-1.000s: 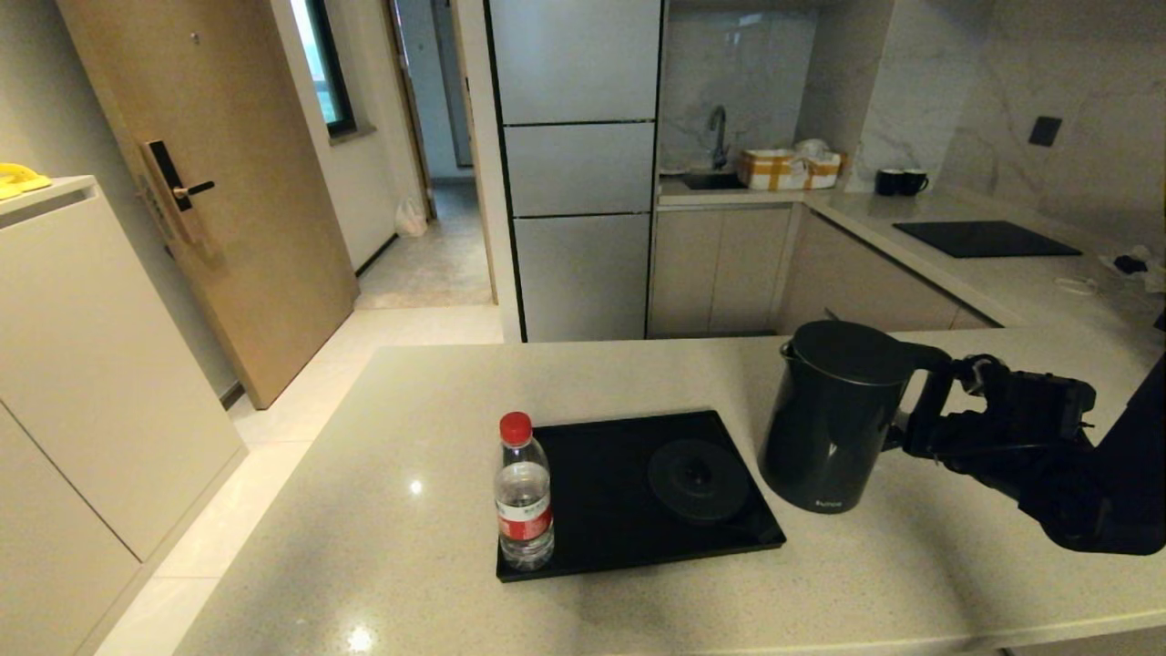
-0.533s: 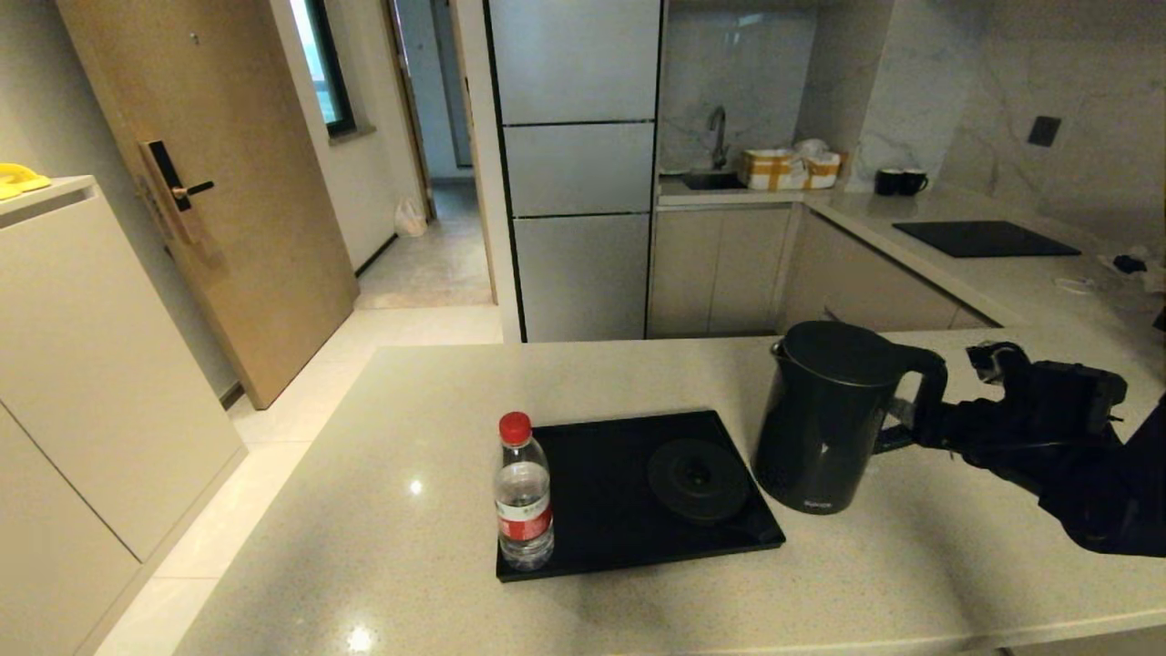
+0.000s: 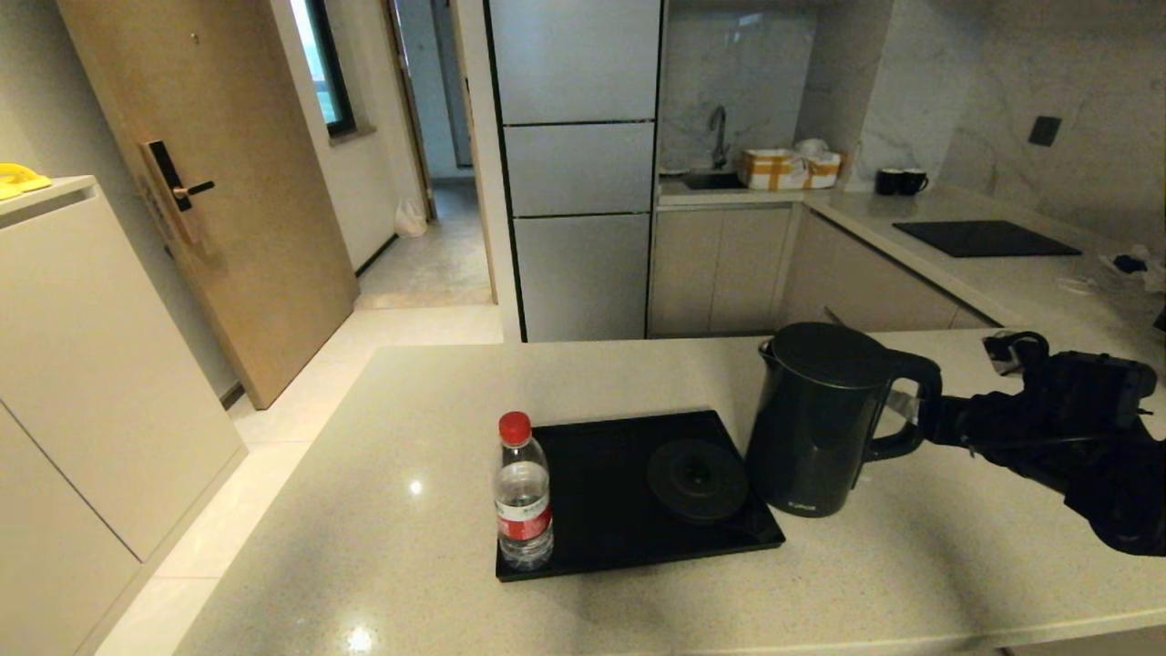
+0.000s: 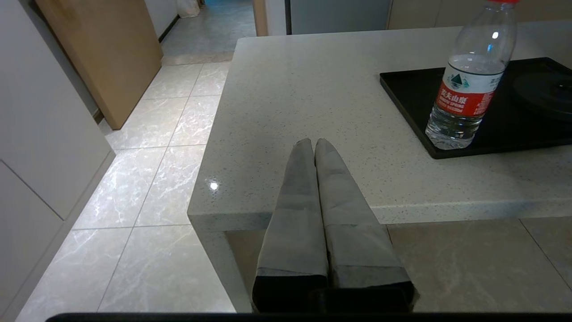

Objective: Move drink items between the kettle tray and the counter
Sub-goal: Place it on the right

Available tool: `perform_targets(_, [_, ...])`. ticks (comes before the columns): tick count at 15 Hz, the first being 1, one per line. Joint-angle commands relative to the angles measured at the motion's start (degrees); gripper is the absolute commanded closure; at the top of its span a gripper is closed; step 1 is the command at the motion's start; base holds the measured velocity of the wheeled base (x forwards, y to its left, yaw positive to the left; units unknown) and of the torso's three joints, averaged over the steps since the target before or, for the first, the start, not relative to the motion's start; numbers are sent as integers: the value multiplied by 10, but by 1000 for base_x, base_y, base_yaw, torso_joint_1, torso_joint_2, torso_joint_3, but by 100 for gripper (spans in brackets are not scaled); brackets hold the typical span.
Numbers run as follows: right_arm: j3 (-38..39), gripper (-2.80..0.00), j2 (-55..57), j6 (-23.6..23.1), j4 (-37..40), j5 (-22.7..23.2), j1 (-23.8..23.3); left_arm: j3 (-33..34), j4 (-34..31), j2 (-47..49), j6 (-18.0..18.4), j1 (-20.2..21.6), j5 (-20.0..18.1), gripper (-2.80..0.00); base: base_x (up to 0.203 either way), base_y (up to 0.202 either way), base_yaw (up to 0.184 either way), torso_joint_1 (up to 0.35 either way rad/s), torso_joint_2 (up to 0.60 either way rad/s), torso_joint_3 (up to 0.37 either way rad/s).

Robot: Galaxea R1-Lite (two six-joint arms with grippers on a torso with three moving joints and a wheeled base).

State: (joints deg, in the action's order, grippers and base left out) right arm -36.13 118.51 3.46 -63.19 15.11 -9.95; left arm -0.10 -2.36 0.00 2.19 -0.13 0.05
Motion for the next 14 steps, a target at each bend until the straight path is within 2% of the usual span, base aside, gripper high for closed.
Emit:
perform_targets(1, [10,-280,-20,-1,-2,9,0,0,1,1,0,0,0,0,0,0,0,0,0,0])
perform_targets(4, [30,-280,-50,-4,10,38,0,0,0,1,0,0,0,0,0,0,0,0,0,0])
perform_targets(12, [54,-280,-35,-15,16,46,-14,0,0,1,0,0,0,0,0,0,0,0,0,0])
perform_targets(14, [68,-280,-26,-16,10,48,-34,0,0,1,0,0,0,0,0,0,0,0,0,0])
